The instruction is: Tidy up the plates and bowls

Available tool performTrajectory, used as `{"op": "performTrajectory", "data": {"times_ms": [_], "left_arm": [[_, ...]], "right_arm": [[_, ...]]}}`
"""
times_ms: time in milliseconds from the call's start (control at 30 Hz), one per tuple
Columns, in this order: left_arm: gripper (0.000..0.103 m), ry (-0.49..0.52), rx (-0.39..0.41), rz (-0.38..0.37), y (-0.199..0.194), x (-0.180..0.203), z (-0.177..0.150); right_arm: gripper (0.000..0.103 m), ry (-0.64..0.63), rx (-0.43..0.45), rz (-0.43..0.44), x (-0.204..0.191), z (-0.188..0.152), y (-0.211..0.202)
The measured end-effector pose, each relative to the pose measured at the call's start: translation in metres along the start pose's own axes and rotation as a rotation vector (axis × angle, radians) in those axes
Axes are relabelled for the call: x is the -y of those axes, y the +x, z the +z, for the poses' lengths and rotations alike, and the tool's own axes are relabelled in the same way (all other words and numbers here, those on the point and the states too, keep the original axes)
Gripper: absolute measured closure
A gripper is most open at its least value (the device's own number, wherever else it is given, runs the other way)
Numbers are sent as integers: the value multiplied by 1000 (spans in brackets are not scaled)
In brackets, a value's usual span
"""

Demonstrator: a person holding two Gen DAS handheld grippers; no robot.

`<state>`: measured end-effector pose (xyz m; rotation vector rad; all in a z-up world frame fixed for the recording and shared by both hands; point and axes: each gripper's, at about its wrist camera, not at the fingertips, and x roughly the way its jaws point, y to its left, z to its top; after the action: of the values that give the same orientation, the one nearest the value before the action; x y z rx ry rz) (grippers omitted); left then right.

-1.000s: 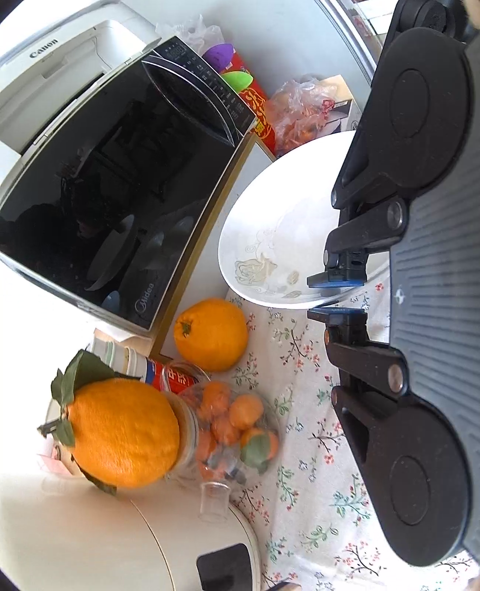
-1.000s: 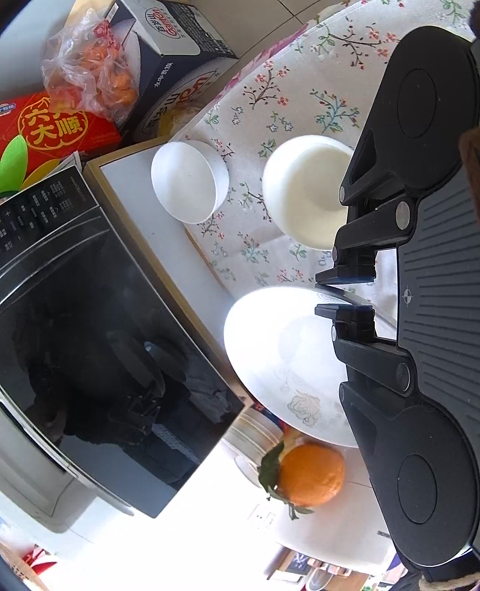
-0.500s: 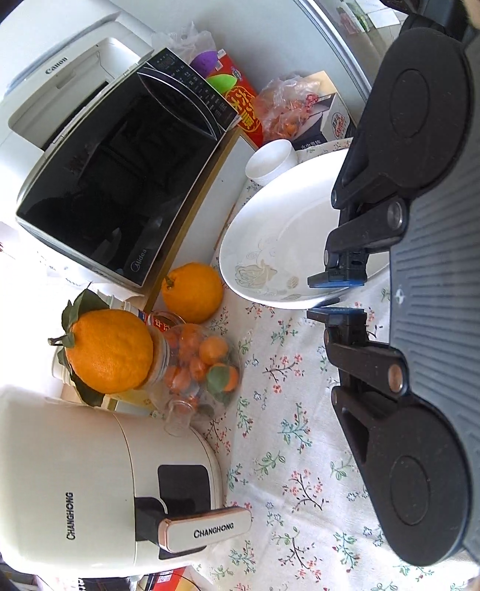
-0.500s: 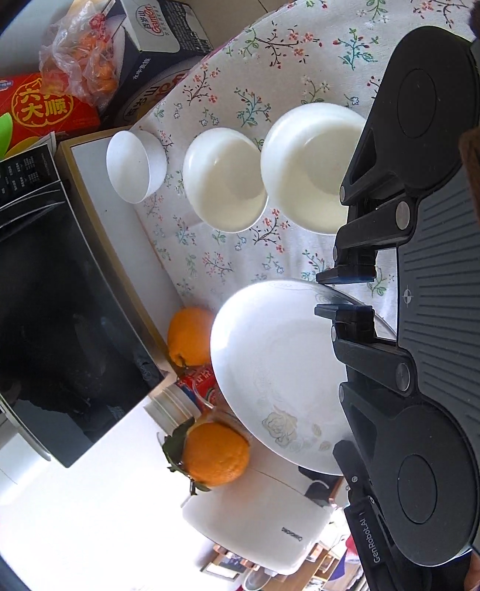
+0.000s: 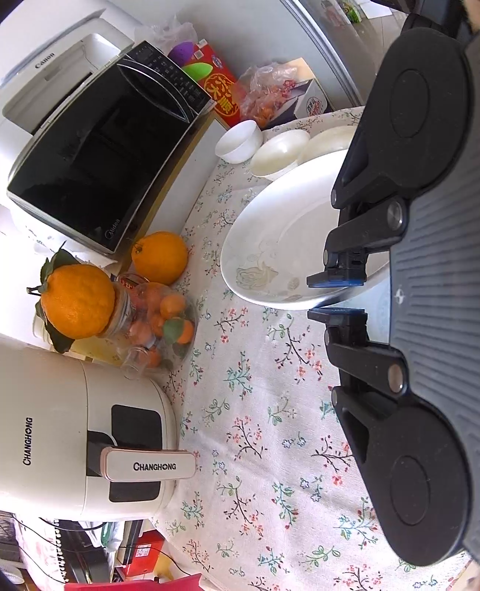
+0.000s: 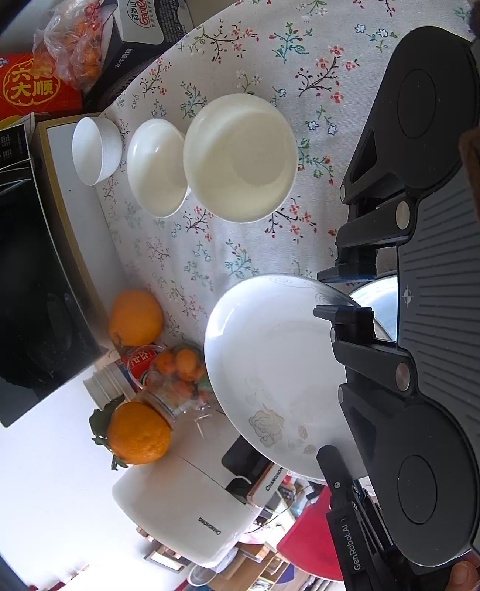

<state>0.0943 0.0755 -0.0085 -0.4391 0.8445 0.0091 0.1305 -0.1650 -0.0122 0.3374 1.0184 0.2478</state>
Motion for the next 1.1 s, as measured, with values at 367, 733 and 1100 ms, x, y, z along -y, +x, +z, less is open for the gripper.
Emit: {"op": "performTrajectory", "data": {"times_ms": [367, 733, 1100], "left_arm": [[94, -4, -47, 56, 3, -19, -37], [94, 2, -80, 61, -5, -35, -51], [93, 14, -86, 67, -7, -44, -58]], "right_arm": [[90, -107, -74, -27, -6, -34, 5], [90, -169, -75, -57, -20, -57, 4], [89, -234, -59, -80, -35, -71, 5]]}}
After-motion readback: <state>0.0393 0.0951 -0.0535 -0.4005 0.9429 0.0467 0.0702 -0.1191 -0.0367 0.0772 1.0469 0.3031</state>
